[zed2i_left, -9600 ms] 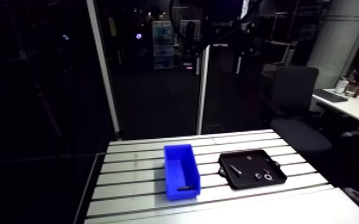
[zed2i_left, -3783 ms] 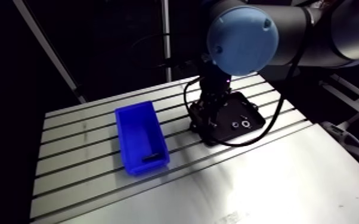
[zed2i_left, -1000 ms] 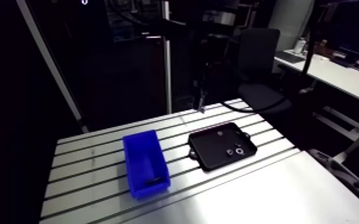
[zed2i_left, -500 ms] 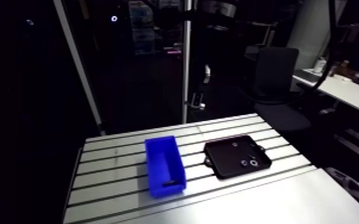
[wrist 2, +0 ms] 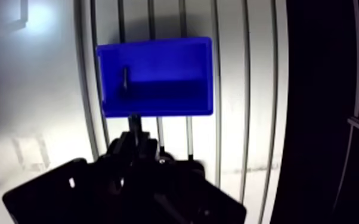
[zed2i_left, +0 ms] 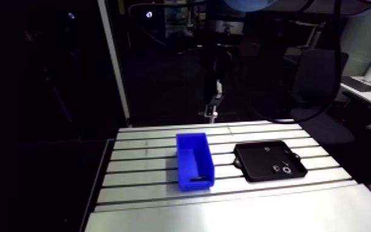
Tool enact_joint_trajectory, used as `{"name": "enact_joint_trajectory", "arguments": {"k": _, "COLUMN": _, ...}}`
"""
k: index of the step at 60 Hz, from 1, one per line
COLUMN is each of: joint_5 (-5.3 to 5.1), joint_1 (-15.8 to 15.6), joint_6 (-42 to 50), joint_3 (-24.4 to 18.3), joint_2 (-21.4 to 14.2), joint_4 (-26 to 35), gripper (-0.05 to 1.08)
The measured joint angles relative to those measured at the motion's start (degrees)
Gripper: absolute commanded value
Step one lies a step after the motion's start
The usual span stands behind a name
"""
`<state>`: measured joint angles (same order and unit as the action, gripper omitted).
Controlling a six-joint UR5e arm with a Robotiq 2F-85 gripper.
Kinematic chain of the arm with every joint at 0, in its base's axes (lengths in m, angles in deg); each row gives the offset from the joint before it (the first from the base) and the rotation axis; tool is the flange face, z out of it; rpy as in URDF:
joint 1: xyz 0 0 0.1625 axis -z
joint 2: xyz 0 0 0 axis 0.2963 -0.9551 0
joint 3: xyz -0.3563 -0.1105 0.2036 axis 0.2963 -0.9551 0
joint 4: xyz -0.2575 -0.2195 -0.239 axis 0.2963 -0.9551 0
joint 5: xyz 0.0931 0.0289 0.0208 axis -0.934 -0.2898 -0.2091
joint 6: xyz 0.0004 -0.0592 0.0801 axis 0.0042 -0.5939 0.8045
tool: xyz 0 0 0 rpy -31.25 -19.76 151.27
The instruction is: Pick up the M10 bolt from the tray and put it into the blue bin.
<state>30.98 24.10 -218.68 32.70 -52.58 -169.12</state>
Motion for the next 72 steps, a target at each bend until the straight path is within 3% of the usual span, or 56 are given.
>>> {"name": "enact_joint_trajectory", "arguments": {"k": 18, "joint_5": 0.55, "joint_1": -2.0, "joint_6": 1.6, "joint_3": 0.8, "joint_2": 2.9, "joint_4": -2.2, "gripper": 1.02}}
{"name": "enact_joint_trajectory", "arguments": {"k": 36, "joint_5": 3.69, "joint_1": -3.9, "joint_6": 3.1, "joint_3": 1.8, "joint_2": 6.9, "joint_4": -5.8, "gripper": 1.02}}
{"name": "enact_joint_trajectory", "arguments": {"k": 52, "joint_5": 5.46, "joint_1": -5.1, "joint_6": 4.4, "joint_3": 3.6, "joint_2": 10.0, "joint_4": -9.5, "gripper": 1.02}}
{"name": "enact_joint_trajectory", "arguments": {"k": 72, "joint_5": 6.16, "joint_1": -5.5, "joint_6": 5.4, "joint_3": 4.6, "joint_2": 12.2, "joint_4": -11.0, "gripper": 1.02}}
